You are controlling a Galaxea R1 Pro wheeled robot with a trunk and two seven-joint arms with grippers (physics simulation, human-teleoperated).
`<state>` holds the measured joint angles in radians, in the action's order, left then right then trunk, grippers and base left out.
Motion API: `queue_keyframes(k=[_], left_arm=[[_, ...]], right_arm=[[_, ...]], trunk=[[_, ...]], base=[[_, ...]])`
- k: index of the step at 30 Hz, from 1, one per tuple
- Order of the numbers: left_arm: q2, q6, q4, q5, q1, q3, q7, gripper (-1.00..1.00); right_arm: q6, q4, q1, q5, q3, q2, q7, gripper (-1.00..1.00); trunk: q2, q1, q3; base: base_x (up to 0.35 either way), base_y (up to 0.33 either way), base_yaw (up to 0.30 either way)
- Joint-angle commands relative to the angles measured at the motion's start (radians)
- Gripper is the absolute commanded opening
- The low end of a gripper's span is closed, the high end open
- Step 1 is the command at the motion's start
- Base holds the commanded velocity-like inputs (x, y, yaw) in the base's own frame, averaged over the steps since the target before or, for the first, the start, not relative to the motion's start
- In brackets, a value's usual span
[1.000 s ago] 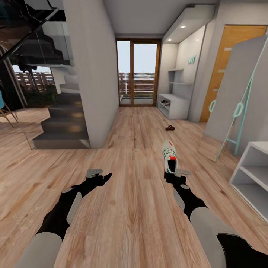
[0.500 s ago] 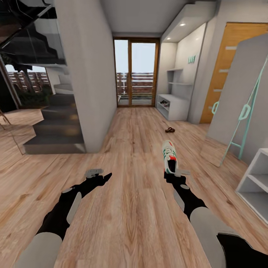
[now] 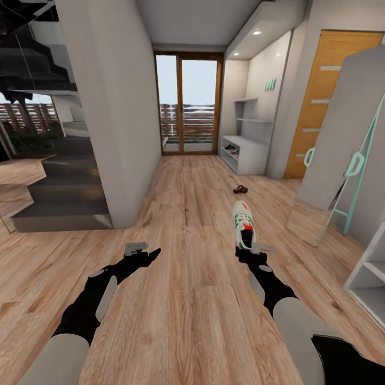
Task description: Pick up the two gym shoes and the two sandals from the corridor floor and place them onto the hallstand (shoe rack) in the corridor, making sure they are on the rack and not on the floor. Arrange them so the two gym shoes are next to each other and the two sandals are next to each other.
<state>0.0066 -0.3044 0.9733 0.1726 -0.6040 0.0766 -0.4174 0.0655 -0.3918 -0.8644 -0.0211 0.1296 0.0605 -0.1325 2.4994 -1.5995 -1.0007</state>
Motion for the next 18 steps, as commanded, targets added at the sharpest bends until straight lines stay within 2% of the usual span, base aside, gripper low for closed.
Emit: queue_keyframes(k=[1,18], left_arm=[[0.0,-0.01,0.001,0.01,0.0,0.002,-0.003,1.0],[0.001,-0.01,0.001,0.01,0.0,0.002,-0.003,1.0]], right_arm=[[0.004,0.001,-0.001,-0.003,0.004,0.001,-0.001,-1.0],[0.004,0.001,-0.001,-0.002,0.004,0.001,-0.001,-1.0]], trunk=[[0.0,0.0,-0.001],[0.0,0.0,-0.001]], base=[[0.344,0.0,-0.002],[0.344,0.0,0.0]])
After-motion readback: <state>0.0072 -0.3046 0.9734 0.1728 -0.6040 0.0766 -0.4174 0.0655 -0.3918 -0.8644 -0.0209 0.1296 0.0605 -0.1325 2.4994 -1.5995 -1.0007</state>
